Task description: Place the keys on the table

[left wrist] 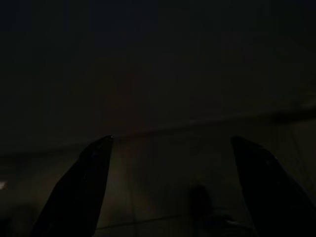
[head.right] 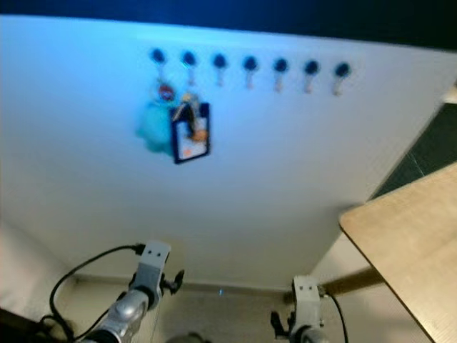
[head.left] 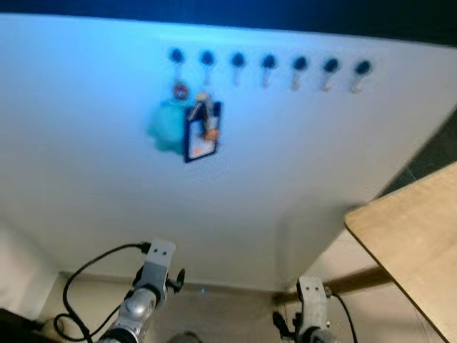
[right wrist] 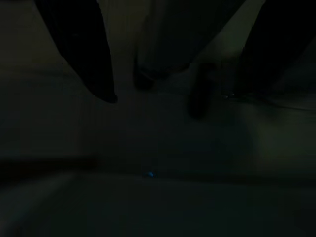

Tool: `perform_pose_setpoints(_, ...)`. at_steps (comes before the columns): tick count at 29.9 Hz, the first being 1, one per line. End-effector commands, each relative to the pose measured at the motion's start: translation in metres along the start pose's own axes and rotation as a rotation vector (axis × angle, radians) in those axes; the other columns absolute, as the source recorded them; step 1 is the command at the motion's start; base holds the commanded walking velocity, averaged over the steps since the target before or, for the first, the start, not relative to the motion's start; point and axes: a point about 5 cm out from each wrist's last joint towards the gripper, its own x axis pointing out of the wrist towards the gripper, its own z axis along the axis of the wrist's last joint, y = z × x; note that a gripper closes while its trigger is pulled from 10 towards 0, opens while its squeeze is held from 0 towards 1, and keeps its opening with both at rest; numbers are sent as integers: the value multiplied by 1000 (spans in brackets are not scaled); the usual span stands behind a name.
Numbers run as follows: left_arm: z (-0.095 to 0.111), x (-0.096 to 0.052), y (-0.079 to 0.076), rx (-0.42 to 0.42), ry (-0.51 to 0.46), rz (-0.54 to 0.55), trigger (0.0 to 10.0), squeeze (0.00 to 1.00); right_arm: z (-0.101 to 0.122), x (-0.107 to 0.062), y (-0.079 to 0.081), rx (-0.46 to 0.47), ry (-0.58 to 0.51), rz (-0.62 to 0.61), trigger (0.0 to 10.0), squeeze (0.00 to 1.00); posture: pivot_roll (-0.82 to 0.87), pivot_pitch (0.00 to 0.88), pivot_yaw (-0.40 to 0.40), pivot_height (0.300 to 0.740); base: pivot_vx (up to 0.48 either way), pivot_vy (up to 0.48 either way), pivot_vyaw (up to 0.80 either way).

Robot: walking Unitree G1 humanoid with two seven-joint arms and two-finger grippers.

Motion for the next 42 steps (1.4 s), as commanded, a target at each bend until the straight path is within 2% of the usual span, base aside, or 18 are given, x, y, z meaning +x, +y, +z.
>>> perform_pose_setpoints(1,-3,-1,-3,13,8,-19,10000,0,-12,-5,-11,62,31,-60,10000,0,43,68,-23,740,0,0,0)
perform_pose_setpoints(6,-4,-2,-3,23,13,-20,10000,0,-14,-5,-11,27,40,-52,10000,0,48,73,-19,740,0,0,0)
perform_pose_setpoints(12,-4,-2,-2,12,10,-21,10000,0,-15,-6,-12,30,43,-58,10000,0,49,74,-18,740,0,0,0)
perform_pose_setpoints(19,-4,-2,-3,10,5,-27,10000,0,-15,-6,-11,31,40,-57,10000,0,48,74,-19,740,0,462,0)
perform_pose_setpoints(26,1,-1,-3,19,-28,-41,10000,0,-16,-6,-11,33,38,-59,10000,0,49,76,-17,740,0,0,0)
perform_pose_setpoints(33,1,-2,-4,62,-39,-67,10000,0,-18,-7,-10,39,40,-60,10000,0,51,76,-14,740,0,-472,0)
perform_pose_setpoints(39,0,-3,-3,48,-45,-58,10000,0,-20,-7,-9,44,42,-59,10000,0,52,78,-13,740,0,-480,0)
perform_pose_setpoints(42,0,-3,1,0,-32,-28,10000,0,-20,-7,-8,46,41,-58,10000,0,52,77,-13,740,0,0,0)
